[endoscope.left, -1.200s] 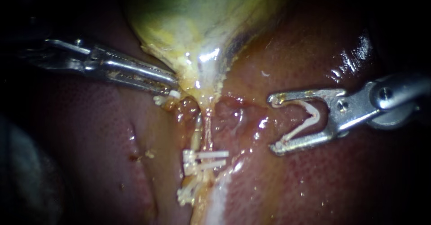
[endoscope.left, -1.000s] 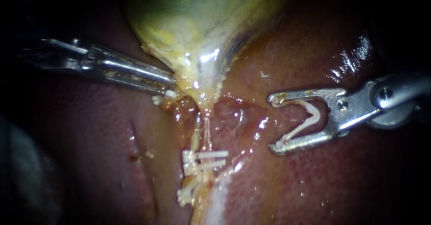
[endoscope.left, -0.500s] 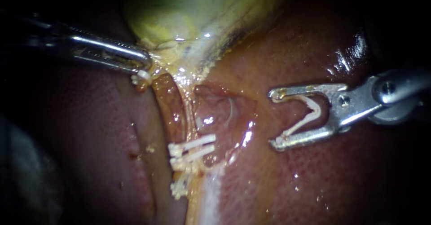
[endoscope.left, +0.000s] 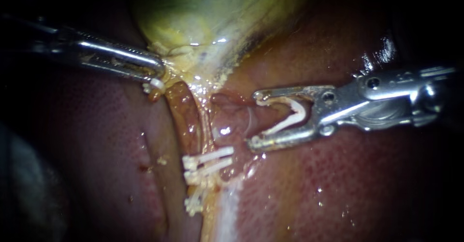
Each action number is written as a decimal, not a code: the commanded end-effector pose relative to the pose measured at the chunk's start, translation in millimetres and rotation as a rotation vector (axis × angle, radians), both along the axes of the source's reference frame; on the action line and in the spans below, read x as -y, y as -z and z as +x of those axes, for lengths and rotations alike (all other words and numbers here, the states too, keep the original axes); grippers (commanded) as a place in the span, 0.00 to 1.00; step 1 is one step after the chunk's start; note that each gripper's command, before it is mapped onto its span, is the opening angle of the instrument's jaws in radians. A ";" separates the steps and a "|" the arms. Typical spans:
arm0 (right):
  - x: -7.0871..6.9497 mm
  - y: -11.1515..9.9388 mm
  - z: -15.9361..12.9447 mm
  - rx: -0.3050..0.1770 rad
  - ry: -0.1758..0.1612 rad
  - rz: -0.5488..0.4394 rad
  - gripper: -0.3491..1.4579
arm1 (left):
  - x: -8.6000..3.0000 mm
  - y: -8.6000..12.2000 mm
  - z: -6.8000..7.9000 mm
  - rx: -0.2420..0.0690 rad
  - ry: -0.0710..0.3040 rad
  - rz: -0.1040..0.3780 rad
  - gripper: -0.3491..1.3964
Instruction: Clipping third clip right tube
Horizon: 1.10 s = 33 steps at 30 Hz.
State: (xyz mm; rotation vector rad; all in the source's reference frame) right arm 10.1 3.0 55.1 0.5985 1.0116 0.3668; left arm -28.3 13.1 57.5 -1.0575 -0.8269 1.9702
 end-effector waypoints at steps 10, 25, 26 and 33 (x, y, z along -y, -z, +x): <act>0.3 -3.5 3.7 0.005 -0.043 0.091 0.45 | 0.1 -0.1 -0.1 -0.001 0.001 -0.001 0.00; 0.7 -4.9 7.8 -0.171 -0.183 0.287 0.45 | 0.2 -0.1 -0.3 -0.002 0.003 -0.002 0.00; 0.7 -4.8 8.0 -0.182 -0.187 0.289 0.45 | 0.2 -0.1 -0.3 -0.002 0.003 -0.002 0.00; 0.1 -3.5 8.4 -0.269 -0.224 0.333 0.44 | 0.3 -0.2 -0.3 -0.002 0.003 -0.002 0.00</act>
